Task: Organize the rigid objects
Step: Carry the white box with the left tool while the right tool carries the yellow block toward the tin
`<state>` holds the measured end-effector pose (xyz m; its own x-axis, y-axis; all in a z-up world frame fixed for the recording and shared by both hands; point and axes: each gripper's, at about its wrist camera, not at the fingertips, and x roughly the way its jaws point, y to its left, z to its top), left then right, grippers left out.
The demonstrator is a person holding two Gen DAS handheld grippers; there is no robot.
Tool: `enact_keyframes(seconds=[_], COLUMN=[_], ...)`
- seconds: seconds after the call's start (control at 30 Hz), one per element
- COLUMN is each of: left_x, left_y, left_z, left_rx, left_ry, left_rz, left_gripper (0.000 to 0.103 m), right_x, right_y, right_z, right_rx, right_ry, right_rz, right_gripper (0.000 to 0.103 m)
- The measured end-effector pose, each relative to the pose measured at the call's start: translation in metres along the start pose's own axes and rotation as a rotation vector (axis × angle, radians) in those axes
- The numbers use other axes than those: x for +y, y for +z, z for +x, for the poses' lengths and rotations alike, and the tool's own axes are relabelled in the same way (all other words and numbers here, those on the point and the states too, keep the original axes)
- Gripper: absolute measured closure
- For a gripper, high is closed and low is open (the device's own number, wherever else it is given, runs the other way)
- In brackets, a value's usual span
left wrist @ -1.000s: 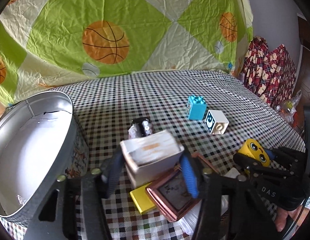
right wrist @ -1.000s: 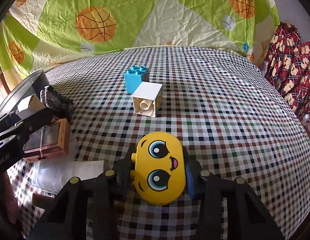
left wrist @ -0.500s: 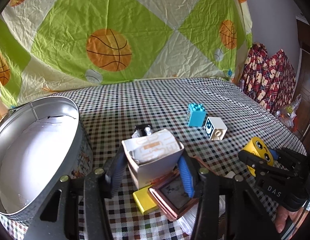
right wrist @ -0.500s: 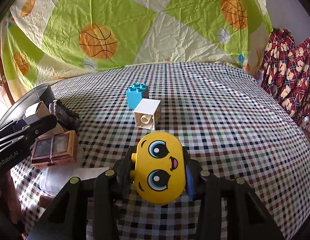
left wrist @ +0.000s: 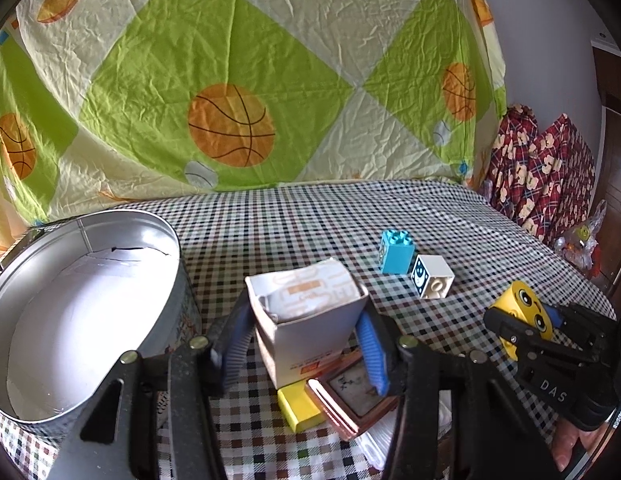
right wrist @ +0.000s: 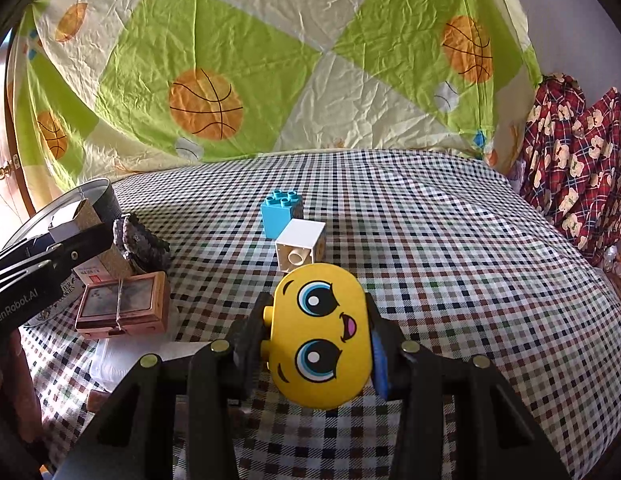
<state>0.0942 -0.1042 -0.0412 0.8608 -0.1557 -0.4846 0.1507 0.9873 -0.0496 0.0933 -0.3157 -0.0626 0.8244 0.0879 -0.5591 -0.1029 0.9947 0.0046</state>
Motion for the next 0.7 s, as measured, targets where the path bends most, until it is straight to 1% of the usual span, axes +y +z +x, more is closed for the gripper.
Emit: enact_keyframes(seconds=[0.37, 0.7], left_x=[-0.001, 0.003], left_y=[-0.002, -0.002], left_z=[-0.017, -0.024], left_rx=[-0.087, -0.122], left_ry=[0.031, 0.043], left_rz=[0.006, -0.014], left_gripper=[0.054, 0.054], right_x=[0.002, 0.004], right_y=[-0.002, -0.007], right_z=[-0.013, -0.022], right_rx=[-0.070, -0.139], right_ry=[0.006, 0.004], right_rz=[-0.019, -0.035], right_gripper=[0.058, 0.058])
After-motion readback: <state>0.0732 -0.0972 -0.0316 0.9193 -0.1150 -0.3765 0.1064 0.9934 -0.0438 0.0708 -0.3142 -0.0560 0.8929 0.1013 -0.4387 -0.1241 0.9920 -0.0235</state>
